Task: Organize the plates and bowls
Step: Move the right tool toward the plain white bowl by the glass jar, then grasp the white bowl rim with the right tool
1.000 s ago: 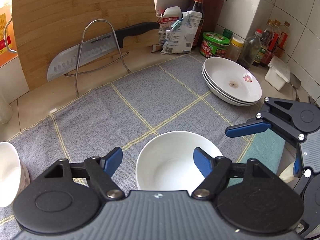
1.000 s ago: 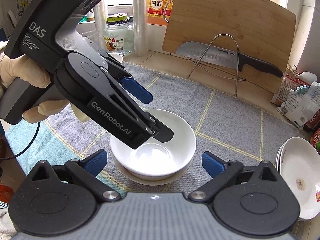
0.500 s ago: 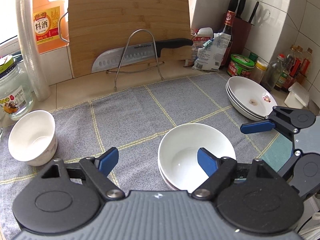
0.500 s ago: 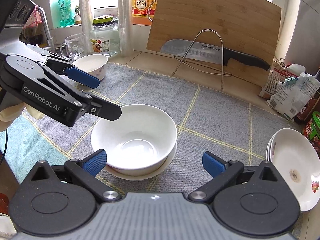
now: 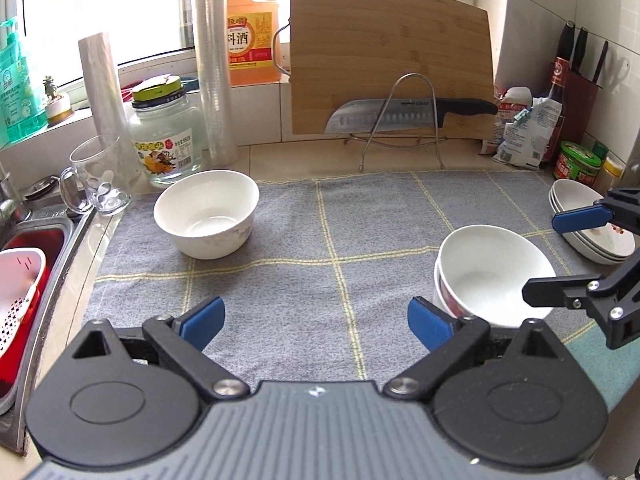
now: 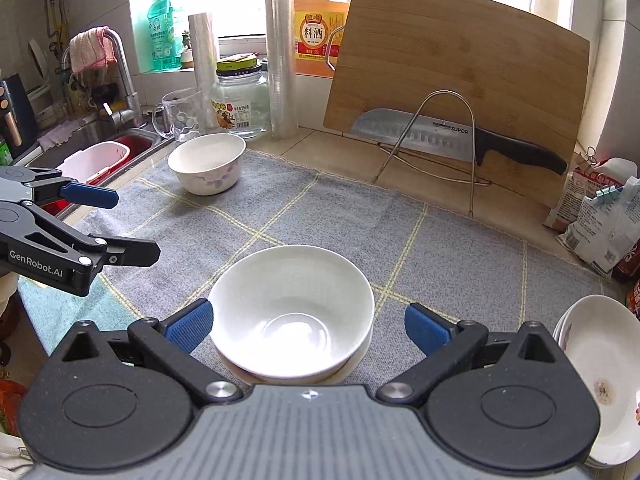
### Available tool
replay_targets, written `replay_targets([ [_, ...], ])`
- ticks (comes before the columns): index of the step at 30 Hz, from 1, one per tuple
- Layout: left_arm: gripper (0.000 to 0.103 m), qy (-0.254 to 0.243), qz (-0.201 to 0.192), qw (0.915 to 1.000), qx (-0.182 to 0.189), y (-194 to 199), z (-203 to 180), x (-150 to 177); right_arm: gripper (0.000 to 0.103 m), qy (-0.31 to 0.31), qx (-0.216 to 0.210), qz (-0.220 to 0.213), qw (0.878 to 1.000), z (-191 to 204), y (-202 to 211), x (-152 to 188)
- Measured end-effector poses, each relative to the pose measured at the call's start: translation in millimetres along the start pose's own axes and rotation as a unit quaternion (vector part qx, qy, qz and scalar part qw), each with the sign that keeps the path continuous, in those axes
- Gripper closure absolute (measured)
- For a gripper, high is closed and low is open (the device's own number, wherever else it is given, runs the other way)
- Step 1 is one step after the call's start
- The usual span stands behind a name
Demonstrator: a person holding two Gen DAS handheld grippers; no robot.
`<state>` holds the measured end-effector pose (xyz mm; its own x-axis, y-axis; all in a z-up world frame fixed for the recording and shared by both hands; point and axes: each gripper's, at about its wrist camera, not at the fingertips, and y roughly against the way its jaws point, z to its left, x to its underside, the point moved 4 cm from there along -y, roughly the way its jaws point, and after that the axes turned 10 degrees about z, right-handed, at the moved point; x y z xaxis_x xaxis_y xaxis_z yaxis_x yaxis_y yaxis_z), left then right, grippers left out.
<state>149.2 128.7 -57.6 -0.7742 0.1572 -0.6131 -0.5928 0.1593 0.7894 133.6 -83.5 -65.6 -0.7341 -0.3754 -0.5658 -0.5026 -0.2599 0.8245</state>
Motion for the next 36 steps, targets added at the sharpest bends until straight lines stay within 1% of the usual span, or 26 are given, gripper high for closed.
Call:
replay_targets([
  [3,0.005,0.009,0.004,0.9999,0.003,-9,20,3,0.000,0.006,-0.009,0.007,1.000,8,-8,-14],
  [6,0.005,0.013,0.008,0.9999,0.005,-20,40,2,0.000,0.009,0.005,0.023,1.000,18,-20,-27],
  [9,0.005,0.013,0.007,0.9999,0.001,-32,58,-1,0.000,0.019,0.015,0.025,0.999,34,-29,-40],
  [13,0.005,0.010,0.006,0.9999,0.006,-51,75,-7,0.000,0.029,0.025,0.033,0.999,52,-41,-59],
  [15,0.005,-0.001,0.005,1.0000,0.005,-62,80,-10,0.000,0.027,0.030,0.035,0.999,57,-46,-67],
  [21,0.005,-0.032,0.010,0.9993,0.016,-93,87,-16,0.000,0.024,0.034,0.047,0.998,75,-63,-92],
  [23,0.005,-0.034,0.014,0.9991,0.020,-101,91,-18,0.000,0.022,0.037,0.050,0.998,78,-68,-99],
  [26,0.005,-0.032,0.024,0.9985,0.038,-112,97,-19,0.000,0.016,0.038,0.057,0.998,82,-75,-107],
  [27,0.003,-0.036,0.019,0.9984,0.040,-112,97,-20,0.000,0.015,0.038,0.060,0.997,83,-78,-109],
  [30,0.001,-0.052,0.018,0.9976,0.043,-117,99,-22,0.000,0.014,0.033,0.068,0.997,86,-87,-117],
  [33,0.000,-0.073,0.013,0.9965,0.039,-120,100,-23,0.000,0.009,0.023,0.077,0.997,88,-98,-125],
  [36,0.000,-0.081,0.012,0.9956,0.046,-122,102,-25,0.000,0.005,0.007,0.079,0.997,90,-108,-136],
])
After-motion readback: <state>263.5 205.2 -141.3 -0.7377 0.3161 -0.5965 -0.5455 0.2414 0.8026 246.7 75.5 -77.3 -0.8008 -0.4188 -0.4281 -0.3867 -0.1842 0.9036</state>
